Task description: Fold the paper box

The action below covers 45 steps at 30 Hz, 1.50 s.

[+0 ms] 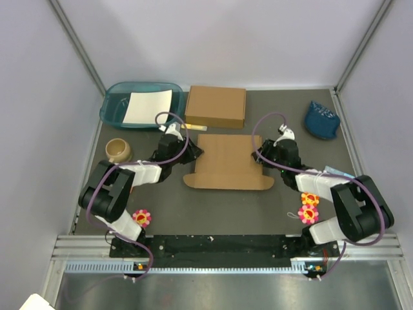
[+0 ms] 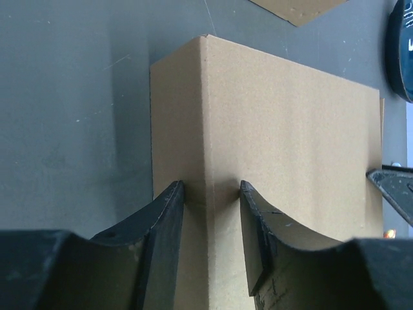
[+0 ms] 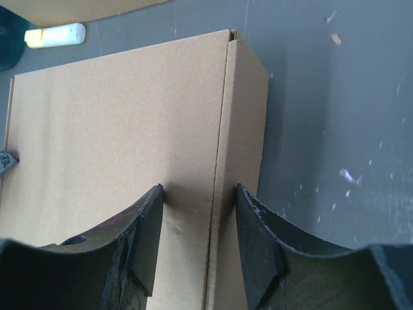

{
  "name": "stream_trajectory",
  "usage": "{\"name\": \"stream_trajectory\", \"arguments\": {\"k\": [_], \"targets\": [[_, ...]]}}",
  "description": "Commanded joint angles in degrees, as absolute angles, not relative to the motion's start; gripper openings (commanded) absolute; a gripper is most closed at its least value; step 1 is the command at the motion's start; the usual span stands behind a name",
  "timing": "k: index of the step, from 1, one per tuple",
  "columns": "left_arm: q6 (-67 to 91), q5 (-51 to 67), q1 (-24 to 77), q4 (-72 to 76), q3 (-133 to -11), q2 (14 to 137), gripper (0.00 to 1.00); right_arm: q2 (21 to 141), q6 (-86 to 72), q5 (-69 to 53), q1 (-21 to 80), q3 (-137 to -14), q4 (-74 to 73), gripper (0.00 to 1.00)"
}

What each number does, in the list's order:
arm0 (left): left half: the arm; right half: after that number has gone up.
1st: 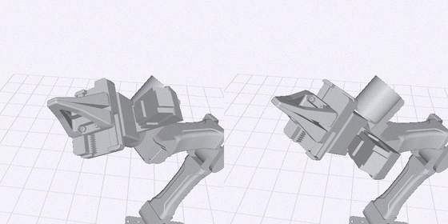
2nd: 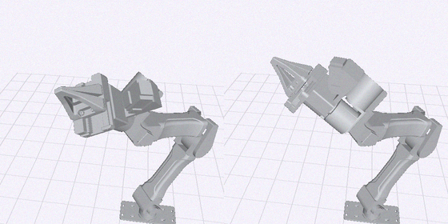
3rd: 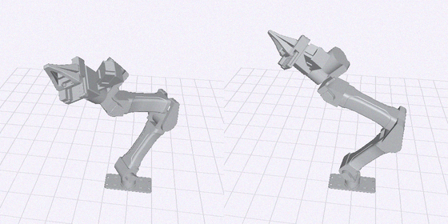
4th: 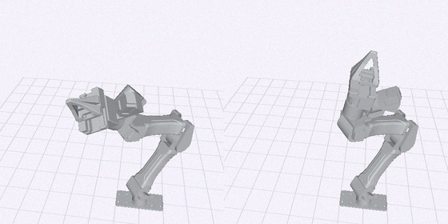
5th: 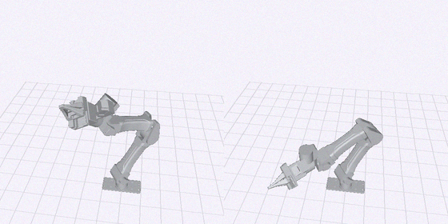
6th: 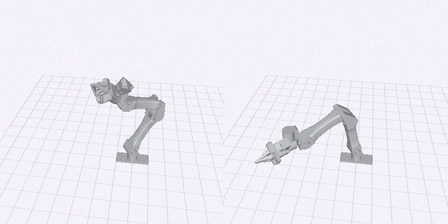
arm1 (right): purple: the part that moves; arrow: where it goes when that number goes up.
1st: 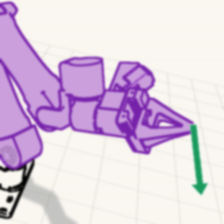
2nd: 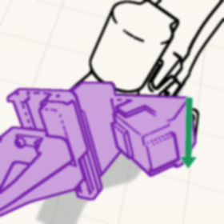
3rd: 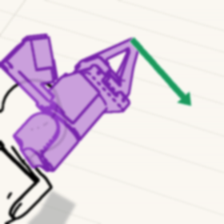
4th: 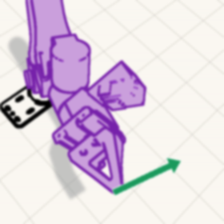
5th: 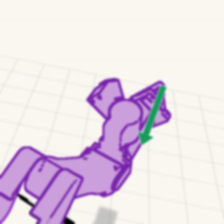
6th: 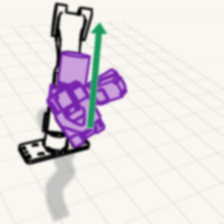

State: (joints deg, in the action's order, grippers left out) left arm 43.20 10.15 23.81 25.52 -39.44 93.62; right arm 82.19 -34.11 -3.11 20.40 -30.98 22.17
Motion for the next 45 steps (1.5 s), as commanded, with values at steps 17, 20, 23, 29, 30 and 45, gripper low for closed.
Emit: {"name": "stream_trajectory", "arguments": {"k": [17, 20, 23, 29, 30, 45], "targets": [[46.5, 19.7, 26.2, 31.9, -25.8, 84.8, 0.52, 76.8, -39.9, -7.6, 26.6, -18.6, 19.4, 0.43], [46.7, 19.9, 26.2, 33.7, -24.6, 86.6, 0.49, 78.1, -40.3, -7.5, 26.7, -17.2, 20.9, 0.37], [47.0, 19.6, 26.2, 35.0, -23.3, 88.6, 0.47, 78.2, -41.2, -7.8, 26.7, -16.1, 21.8, 0.29], [46.7, 16.7, 26.0, 33.1, -23.1, 86.1, 0.52, 73.3, -41.5, -6.2, 26.7, -17.8, 14.4, 0.56], [46.5, 16.2, 26.0, 30.7, -23.4, 84.1, 0.53, 71.0, -41.6, -5.7, 26.7, -18.3, 13.0, 0.63], [46.2, 14.2, 26.0, 23.7, -21.2, 70.9, 0.6, 50.5, -41.0, -5.8, 26.7, -16.8, -4.5, 0.72]]}}
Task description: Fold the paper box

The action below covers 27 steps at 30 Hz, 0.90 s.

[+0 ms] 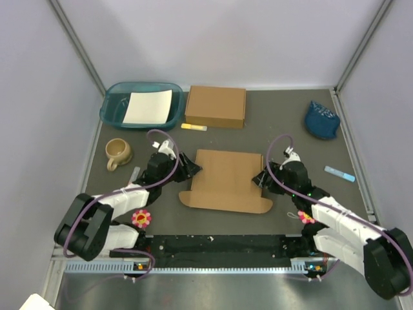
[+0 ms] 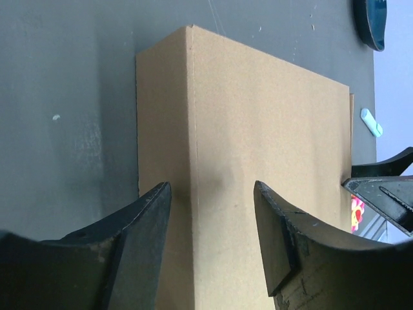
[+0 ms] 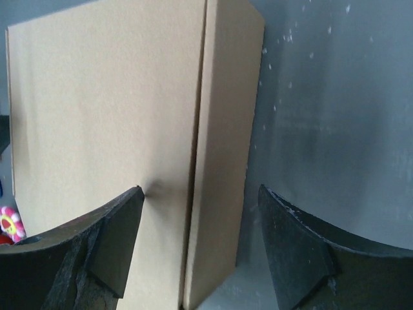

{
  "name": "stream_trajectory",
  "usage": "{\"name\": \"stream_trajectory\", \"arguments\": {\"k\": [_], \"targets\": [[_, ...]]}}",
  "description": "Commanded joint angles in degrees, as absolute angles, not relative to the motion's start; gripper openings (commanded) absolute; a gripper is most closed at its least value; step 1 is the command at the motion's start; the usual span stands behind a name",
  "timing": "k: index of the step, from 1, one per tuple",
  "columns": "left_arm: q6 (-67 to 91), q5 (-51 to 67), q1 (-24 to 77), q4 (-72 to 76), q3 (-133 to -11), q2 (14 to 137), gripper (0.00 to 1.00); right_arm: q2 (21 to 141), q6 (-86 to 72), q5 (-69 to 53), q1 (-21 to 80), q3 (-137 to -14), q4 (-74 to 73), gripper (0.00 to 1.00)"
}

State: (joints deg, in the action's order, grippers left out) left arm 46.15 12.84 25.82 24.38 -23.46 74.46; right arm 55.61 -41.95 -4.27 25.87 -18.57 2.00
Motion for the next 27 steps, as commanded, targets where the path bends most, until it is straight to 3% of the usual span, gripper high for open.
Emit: {"name": "stream_trajectory", "arguments": {"k": [1, 9, 16, 19, 20, 21, 27], "targets": [[46.4, 14.7, 26.0, 23.8, -20.7, 70.3, 0.6, 49.3, -41.2, -6.4, 26.6, -15.7, -5.1, 0.72], [46.8, 13.0, 26.0, 22.9, -13.2, 62.2, 0.59, 36.8, -42.4, -8.6, 26.6, -12.3, -10.5, 0.7], [47.2, 16.6, 26.0, 26.8, -10.9, 60.3, 0.57, 35.2, -42.4, -10.8, 26.6, -10.6, -9.4, 0.64], [46.8, 17.5, 26.0, 28.0, -11.9, 61.9, 0.57, 37.2, -42.3, -9.8, 26.7, -9.9, -8.1, 0.54], [46.7, 17.8, 26.0, 28.1, -12.3, 63.5, 0.57, 38.1, -42.5, -9.4, 26.7, -9.8, -7.8, 0.42], [46.6, 18.1, 26.0, 28.5, -12.5, 64.5, 0.56, 39.0, -42.6, -8.9, 26.7, -9.7, -7.5, 0.37], [49.1, 18.5, 26.0, 36.7, -12.1, 73.0, 0.54, 48.1, -44.4, -6.2, 26.5, -10.7, 1.4, 0.29]]}}
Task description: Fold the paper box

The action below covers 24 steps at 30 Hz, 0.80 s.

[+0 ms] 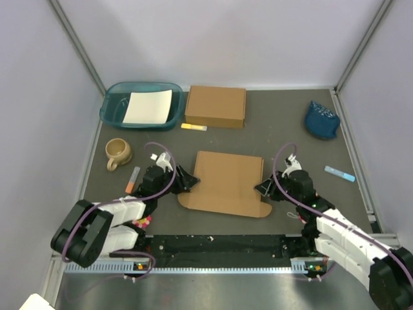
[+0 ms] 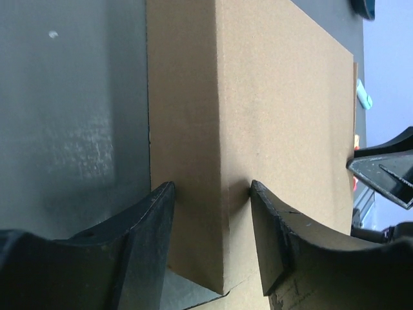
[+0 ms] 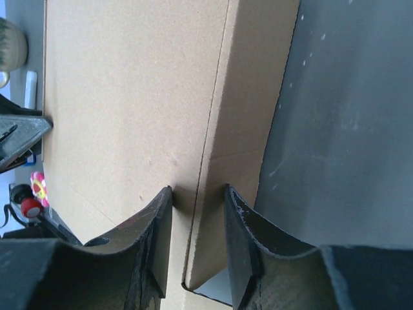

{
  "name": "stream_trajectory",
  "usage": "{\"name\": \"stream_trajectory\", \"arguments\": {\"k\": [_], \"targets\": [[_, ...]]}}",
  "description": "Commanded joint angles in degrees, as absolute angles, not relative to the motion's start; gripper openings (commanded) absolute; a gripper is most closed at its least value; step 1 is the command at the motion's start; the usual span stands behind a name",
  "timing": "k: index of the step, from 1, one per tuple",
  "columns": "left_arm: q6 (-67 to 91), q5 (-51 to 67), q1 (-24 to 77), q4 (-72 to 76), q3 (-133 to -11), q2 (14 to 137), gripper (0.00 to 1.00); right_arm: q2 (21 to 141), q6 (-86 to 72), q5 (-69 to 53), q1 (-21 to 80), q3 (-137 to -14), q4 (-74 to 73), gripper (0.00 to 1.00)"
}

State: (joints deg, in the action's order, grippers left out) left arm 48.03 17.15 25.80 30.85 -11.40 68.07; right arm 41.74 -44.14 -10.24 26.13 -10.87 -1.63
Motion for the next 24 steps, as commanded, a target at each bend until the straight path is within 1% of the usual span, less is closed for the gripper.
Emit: {"name": "stream_trajectory", "arguments": {"k": [1, 2, 5, 6, 8, 10, 11, 12, 13, 15, 16, 19, 22, 24], "targets": [[49.3, 18.5, 26.0, 37.4, -12.8, 75.5, 0.54, 49.6, -44.2, -5.7, 26.3, -11.2, 3.8, 0.27], [49.3, 18.5, 26.0, 38.8, -13.3, 76.7, 0.54, 53.8, -43.9, -5.9, 25.9, -11.9, 5.2, 0.27], [49.4, 17.5, 26.0, 39.7, -15.8, 81.0, 0.53, 60.8, -43.0, -7.1, 23.2, -14.6, 11.4, 0.26], [49.2, 17.1, 26.0, 40.2, -17.2, 82.0, 0.52, 65.4, -42.5, -8.2, 21.5, -16.2, 12.7, 0.26], [49.5, 15.4, 26.0, 40.3, -18.6, 84.5, 0.52, 69.3, -42.1, -8.9, 20.0, -18.2, 15.8, 0.27], [49.5, 14.8, 26.0, 39.8, -20.7, 86.3, 0.52, 73.8, -41.3, -9.8, 18.9, -22.2, 15.6, 0.28], [49.5, 13.9, 26.0, 39.2, -21.4, 86.7, 0.52, 74.4, -41.0, -10.0, 18.7, -23.5, 14.8, 0.32], [49.4, 13.5, 26.0, 38.6, -22.5, 87.0, 0.52, 74.4, -40.3, -10.1, 18.6, -25.6, 13.0, 0.35], [49.4, 13.0, 26.0, 36.8, -22.8, 87.0, 0.52, 73.0, -40.1, -10.0, 18.6, -26.3, 12.0, 0.43], [49.0, 11.6, 26.0, 35.6, -23.6, 86.8, 0.52, 70.8, -39.1, -8.3, 18.6, -28.0, 7.5, 0.51], [48.8, 11.4, 26.0, 34.9, -23.6, 86.3, 0.52, 68.4, -38.6, -7.7, 18.5, -28.6, 6.0, 0.57], [47.9, 10.4, 26.0, 32.5, -24.7, 85.3, 0.52, 63.7, -36.3, -4.6, 18.5, -31.5, -2.3, 0.65], [47.3, 10.1, 26.0, 31.6, -25.6, 84.7, 0.52, 59.3, -34.7, -1.3, 18.5, -34.3, -7.8, 0.67], [47.0, 10.0, 26.0, 30.8, -26.3, 84.6, 0.52, 54.9, -34.0, -1.3, 18.5, -35.6, -8.7, 0.67]]}}
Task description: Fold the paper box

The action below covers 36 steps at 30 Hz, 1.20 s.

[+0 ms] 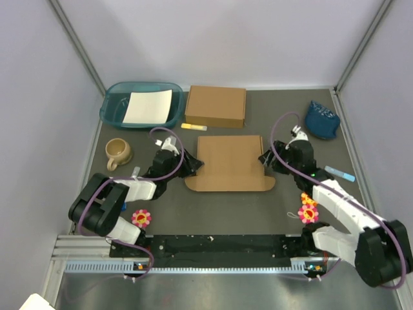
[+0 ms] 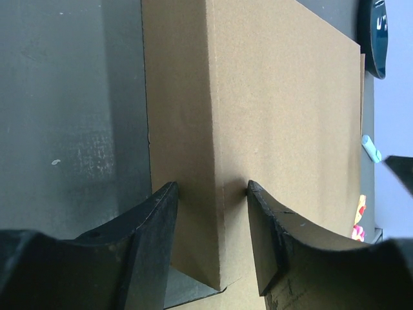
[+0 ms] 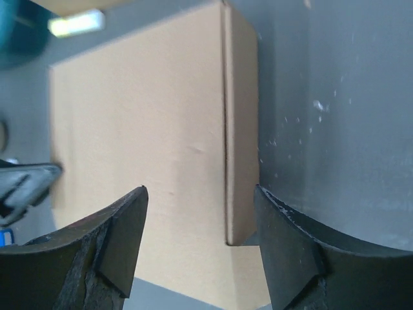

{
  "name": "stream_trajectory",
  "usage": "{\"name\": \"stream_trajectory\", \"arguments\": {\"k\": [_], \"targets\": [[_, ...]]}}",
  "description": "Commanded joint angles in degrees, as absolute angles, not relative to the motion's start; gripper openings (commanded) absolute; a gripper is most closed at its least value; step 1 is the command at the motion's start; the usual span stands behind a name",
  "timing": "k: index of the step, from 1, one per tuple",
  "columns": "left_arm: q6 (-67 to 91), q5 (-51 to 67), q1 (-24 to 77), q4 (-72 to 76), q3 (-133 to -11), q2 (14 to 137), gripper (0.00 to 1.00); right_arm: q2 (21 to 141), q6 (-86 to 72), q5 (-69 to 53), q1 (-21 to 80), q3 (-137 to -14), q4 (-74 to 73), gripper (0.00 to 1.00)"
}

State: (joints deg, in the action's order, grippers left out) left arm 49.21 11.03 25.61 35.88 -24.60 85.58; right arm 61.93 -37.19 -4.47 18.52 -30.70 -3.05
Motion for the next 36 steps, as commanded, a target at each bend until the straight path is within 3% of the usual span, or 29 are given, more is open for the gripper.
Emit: {"name": "stream_trajectory", "arguments": {"k": [1, 3, 4, 5, 6, 11, 23, 27, 31, 36], "targets": [[46.8, 10.2, 25.9, 30.4, -26.5, 84.6, 0.52, 53.5, -33.9, -2.4, 18.5, -35.8, -7.6, 0.67], [46.5, 10.1, 25.9, 29.5, -27.2, 84.8, 0.52, 50.5, -34.8, -10.8, 18.5, -33.6, -1.6, 0.59], [46.3, 10.1, 25.9, 29.4, -27.5, 84.8, 0.52, 50.2, -36.0, -14.2, 18.5, -32.3, 2.2, 0.29], [46.2, 10.1, 25.9, 29.1, -27.7, 85.0, 0.52, 50.4, -39.1, -18.6, 18.5, -31.0, 7.2, 0.08], [46.0, 10.1, 25.9, 28.9, -27.9, 85.2, 0.52, 53.1, -40.2, -20.6, 18.5, -31.1, 8.0, 0.0], [45.7, 10.6, 25.8, 28.6, -28.2, 86.2, 0.52, 64.6, -47.6, -34.3, 17.6, -26.0, 23.1, 0.0], [45.8, 11.4, 25.8, 28.6, -28.4, 87.2, 0.51, 86.0, -52.4, -40.0, 14.2, -14.3, 44.0, 0.0], [45.3, 11.1, 25.8, 27.4, -28.7, 86.3, 0.51, 78.7, -55.7, -41.8, 14.1, -15.0, 47.0, 0.0], [44.6, 10.5, 25.8, 26.4, -28.9, 85.5, 0.51, 67.3, -52.3, -41.6, 14.0, -18.4, 37.1, 0.0], [45.0, 10.8, 25.8, 26.5, -29.3, 85.8, 0.51, 65.0, -49.0, -41.0, 14.1, -20.6, 29.3, 0.0]]}}
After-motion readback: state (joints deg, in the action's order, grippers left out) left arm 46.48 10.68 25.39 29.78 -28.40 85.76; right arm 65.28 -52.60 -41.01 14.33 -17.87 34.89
